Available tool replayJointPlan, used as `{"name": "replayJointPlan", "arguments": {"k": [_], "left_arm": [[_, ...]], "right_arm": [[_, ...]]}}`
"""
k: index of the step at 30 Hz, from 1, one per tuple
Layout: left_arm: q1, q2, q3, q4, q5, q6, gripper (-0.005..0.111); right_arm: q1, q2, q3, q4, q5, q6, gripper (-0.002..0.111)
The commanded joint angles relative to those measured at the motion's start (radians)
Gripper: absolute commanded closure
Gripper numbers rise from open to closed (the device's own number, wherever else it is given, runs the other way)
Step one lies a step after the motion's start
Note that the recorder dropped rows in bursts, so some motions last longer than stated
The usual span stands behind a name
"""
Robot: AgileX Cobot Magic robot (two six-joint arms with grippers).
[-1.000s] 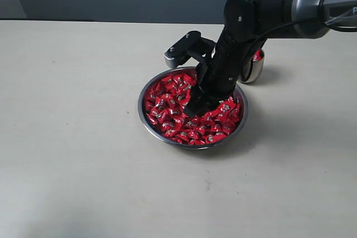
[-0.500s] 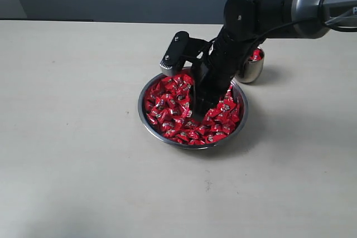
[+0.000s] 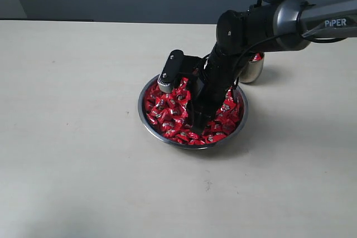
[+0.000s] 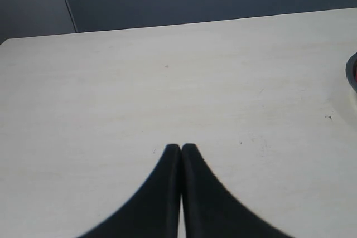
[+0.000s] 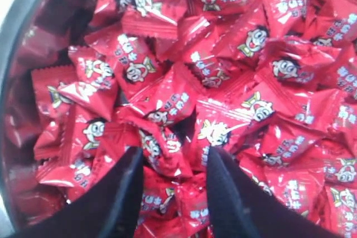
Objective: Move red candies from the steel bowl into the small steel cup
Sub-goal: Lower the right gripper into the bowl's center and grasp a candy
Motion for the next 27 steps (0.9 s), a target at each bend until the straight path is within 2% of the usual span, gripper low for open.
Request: {"name": "replayJointPlan", "arguments": {"k": [1, 23, 24, 27], "left_arm": [[0.000, -0.005, -0.008, 0.002, -0.008, -0.003, 0.106], [0.000, -0.005, -0.008, 0.002, -0.008, -0.003, 0.106], [0.000, -0.005, -0.008, 0.002, -0.008, -0.003, 0.106], [0.000, -0.005, -0.008, 0.002, -0.008, -0.003, 0.106]], "right_arm": [[-0.001, -0.003, 0.003, -0.008, -0.018, -0.010, 0.071], [-0.001, 0.018, 0.003, 0.039, -0.013, -0.029, 0.072], [-0.001, 0.018, 0.003, 0.042, -0.013, -0.029, 0.077], [-0.001, 0.018, 0.003, 0.042, -0.013, -0.029, 0.108]]}}
